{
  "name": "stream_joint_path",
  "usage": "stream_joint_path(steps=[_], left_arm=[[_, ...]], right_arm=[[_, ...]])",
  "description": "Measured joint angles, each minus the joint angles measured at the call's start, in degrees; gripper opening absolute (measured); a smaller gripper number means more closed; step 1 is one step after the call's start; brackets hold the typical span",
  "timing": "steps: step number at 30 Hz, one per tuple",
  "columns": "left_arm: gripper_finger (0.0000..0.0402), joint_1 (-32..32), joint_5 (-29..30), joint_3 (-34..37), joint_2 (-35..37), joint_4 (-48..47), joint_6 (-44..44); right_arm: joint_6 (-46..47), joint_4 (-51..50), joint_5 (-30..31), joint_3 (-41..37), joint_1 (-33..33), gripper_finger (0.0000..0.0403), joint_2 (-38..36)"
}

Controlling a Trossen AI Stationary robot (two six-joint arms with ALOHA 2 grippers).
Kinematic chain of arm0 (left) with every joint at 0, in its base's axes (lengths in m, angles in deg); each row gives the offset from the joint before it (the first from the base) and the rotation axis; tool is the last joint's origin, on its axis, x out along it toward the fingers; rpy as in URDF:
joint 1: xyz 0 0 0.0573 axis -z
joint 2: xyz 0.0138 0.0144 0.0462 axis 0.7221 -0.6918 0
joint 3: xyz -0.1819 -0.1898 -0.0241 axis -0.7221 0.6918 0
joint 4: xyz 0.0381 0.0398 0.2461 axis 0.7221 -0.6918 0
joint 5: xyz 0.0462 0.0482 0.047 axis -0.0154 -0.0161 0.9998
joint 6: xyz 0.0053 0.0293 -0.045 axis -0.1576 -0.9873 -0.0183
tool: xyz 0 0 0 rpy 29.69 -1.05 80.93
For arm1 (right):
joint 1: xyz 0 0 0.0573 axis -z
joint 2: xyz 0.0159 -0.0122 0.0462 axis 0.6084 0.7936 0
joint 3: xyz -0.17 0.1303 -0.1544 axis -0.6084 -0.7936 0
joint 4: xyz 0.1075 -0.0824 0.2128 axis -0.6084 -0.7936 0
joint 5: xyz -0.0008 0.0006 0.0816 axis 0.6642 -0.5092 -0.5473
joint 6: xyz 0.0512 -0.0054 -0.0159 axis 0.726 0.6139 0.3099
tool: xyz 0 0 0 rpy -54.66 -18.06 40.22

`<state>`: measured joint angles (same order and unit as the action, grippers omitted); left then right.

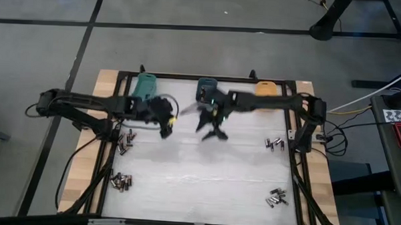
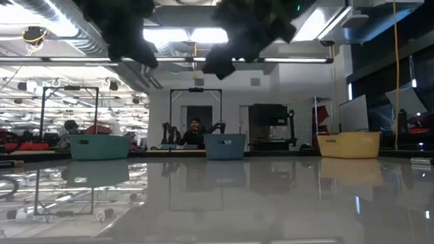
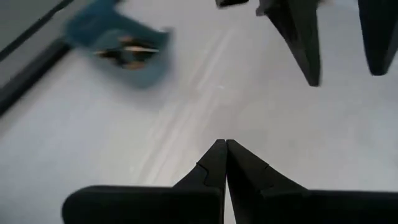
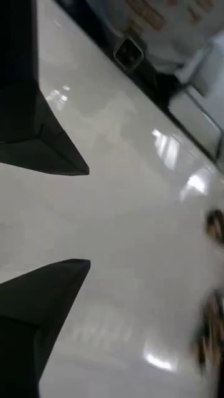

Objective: Sort batteries
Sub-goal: Put the brown battery into the blue bin

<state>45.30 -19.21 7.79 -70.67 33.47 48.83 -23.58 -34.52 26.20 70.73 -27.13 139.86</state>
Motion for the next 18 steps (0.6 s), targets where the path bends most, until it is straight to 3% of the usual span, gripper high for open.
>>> stream_joint_path(steps=[6, 13, 18], left_arm=[[0.0001, 10.41, -0.01, 2.01, -0.02, 1.33, 3.0], [0.0001, 22.99, 0.73, 4.74, -0.04, 3.01, 6.84], [0.0001, 27.43, 5.08, 7.25, -0.04, 8.28, 6.66]], right_arm=[[11.4, -3.37, 14.91, 0.0, -13.6, 0.0234, 0.0], [34.86, -12.86, 29.45, 0.0, -26.03, 0.0234, 0.0], [53.78, -24.8, 34.7, -0.01, -32.52, 0.0234, 0.0]])
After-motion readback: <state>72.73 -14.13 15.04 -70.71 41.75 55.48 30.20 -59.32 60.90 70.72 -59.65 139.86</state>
